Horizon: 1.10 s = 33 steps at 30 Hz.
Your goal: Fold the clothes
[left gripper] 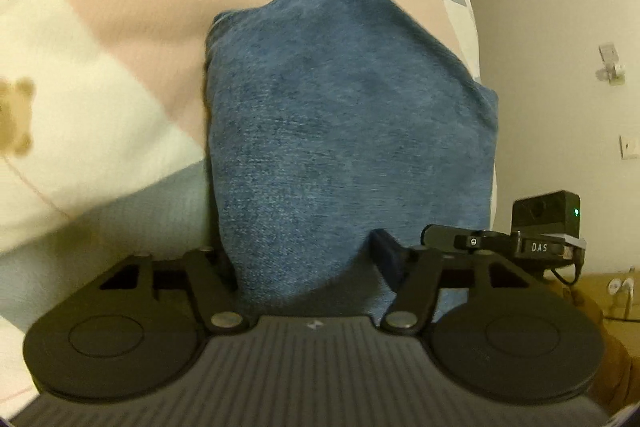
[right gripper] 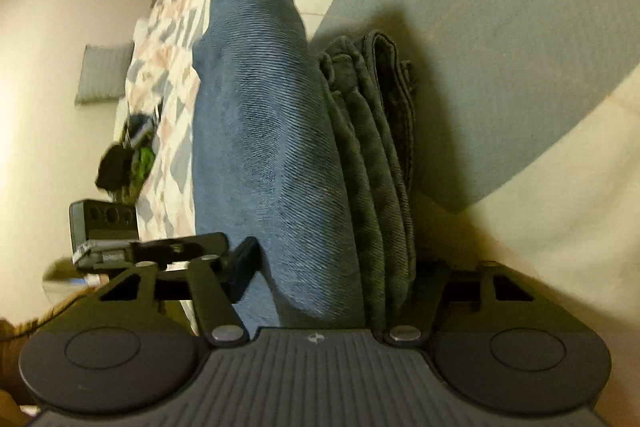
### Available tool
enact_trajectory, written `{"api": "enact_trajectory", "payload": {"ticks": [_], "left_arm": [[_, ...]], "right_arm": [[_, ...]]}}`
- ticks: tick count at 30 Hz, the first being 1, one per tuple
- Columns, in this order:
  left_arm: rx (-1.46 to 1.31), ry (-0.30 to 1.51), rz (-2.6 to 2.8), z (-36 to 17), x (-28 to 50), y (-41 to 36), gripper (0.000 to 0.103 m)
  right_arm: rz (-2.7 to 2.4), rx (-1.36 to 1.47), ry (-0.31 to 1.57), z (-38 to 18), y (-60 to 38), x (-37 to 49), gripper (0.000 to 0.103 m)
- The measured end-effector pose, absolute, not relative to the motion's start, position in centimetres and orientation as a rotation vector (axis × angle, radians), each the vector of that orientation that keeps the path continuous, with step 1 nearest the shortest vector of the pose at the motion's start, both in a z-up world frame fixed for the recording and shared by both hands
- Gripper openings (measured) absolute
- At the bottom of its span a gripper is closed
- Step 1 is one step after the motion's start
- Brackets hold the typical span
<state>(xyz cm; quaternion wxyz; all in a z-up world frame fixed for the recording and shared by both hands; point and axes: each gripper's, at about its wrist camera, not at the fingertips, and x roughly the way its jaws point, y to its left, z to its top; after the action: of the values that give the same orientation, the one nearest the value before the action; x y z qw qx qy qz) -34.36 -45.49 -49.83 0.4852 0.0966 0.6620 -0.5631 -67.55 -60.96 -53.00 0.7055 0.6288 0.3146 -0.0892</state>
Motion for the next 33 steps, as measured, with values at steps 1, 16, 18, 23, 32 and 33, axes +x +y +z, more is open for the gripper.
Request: {"api": "enact_trajectory", "payload": {"ticks": [1, 16, 18, 23, 32, 33], "left_arm": [[0.272, 1.595, -1.393, -49.1, -34.4, -46.0, 0.049], [0.968, 1.084, -2.200, -36.7, -47.5, -74.8, 0.045], [1.090, 1.009, -2.258, -37.3, -51.1, -78.5, 0.045], [1.385, 0.901, -2.258, -43.1, -57.3, -82.4, 0.047], [1.341, 1.024, -2.267, -46.7, -54.0, -83.7, 0.055], [1.325, 1.035, -2.276, -46.8, -53.8, -84.0, 0.049]], "right_arm": [[-0.219, 1.415, 0.664, -52.7, -60.4, -68.1, 0.046], [-0.937, 1.475, -0.468, -46.1, -51.2, -76.7, 0.037], [-1.037, 1.454, -0.590, -47.0, -51.6, -76.5, 0.037], [-1.244, 1.506, -0.793, -51.5, -53.2, -74.9, 0.040], [-1.215, 1.503, -0.410, -50.6, -53.6, -76.0, 0.065], [-1.190, 1.500, -0.366, -50.4, -53.3, -76.3, 0.065]]}}
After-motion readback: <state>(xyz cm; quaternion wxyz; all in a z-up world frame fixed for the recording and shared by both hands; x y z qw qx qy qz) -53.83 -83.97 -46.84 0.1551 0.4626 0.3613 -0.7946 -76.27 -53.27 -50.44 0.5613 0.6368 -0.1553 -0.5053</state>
